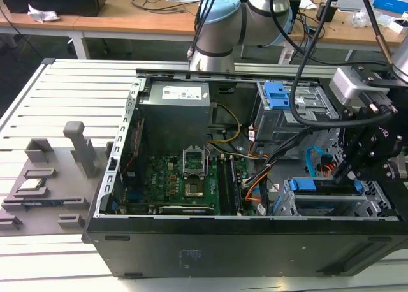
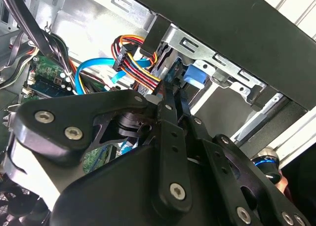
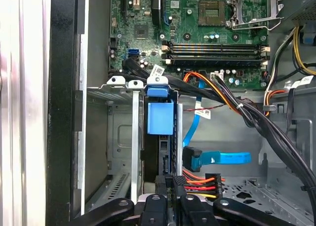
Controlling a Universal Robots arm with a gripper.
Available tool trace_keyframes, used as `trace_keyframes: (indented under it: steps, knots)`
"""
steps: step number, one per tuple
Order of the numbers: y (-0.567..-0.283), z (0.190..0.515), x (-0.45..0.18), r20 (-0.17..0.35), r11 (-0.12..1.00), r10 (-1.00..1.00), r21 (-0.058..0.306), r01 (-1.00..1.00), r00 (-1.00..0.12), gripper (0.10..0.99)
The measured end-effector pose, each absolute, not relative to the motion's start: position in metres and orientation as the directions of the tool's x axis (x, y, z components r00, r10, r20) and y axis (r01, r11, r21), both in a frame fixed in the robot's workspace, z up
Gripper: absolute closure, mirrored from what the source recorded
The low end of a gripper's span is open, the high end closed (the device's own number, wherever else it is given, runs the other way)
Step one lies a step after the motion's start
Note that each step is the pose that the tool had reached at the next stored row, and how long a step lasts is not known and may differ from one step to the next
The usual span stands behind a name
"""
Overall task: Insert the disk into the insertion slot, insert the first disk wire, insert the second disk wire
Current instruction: 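Insert the first disk wire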
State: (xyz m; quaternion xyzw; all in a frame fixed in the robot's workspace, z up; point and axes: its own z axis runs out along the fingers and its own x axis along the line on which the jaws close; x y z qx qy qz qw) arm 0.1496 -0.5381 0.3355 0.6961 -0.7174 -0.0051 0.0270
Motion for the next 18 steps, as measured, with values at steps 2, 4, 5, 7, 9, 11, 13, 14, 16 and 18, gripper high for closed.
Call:
trace_keyframes:
  steps: [2, 4, 5, 7, 9, 11, 13, 14, 16, 18]
  knots:
    - [-0.538, 0.335, 0.150, 0.030, 0.031, -0.999, 0.045, -0.999, -0.029, 0.910]
    - [-0.538, 0.336, 0.150, 0.032, 0.031, -0.999, 0.045, -0.999, -0.030, 0.847]
    - [-0.538, 0.338, 0.150, 0.032, 0.031, -0.999, 0.045, -0.999, -0.029, 0.847]
    - [-0.538, 0.344, 0.150, 0.032, 0.031, -0.999, 0.045, -0.999, -0.030, 0.847]
    - [-0.534, 0.359, 0.150, 0.031, 0.031, -0.999, 0.045, -0.999, -0.029, 0.847]
    - [-0.533, 0.366, 0.150, 0.032, 0.031, -0.999, 0.045, -0.999, -0.030, 0.925]
    - [-0.532, 0.379, 0.150, 0.032, 0.031, -0.999, 0.045, -0.999, -0.029, 0.980]
    - [-0.532, 0.381, 0.150, 0.032, 0.031, -0.999, 0.045, -0.999, -0.030, 0.980]
    - [-0.532, 0.383, 0.150, 0.032, 0.031, -0.999, 0.045, -0.999, -0.029, 0.980]
    - [-0.532, 0.383, 0.150, 0.032, 0.031, -0.999, 0.045, -0.999, -0.029, 0.980]
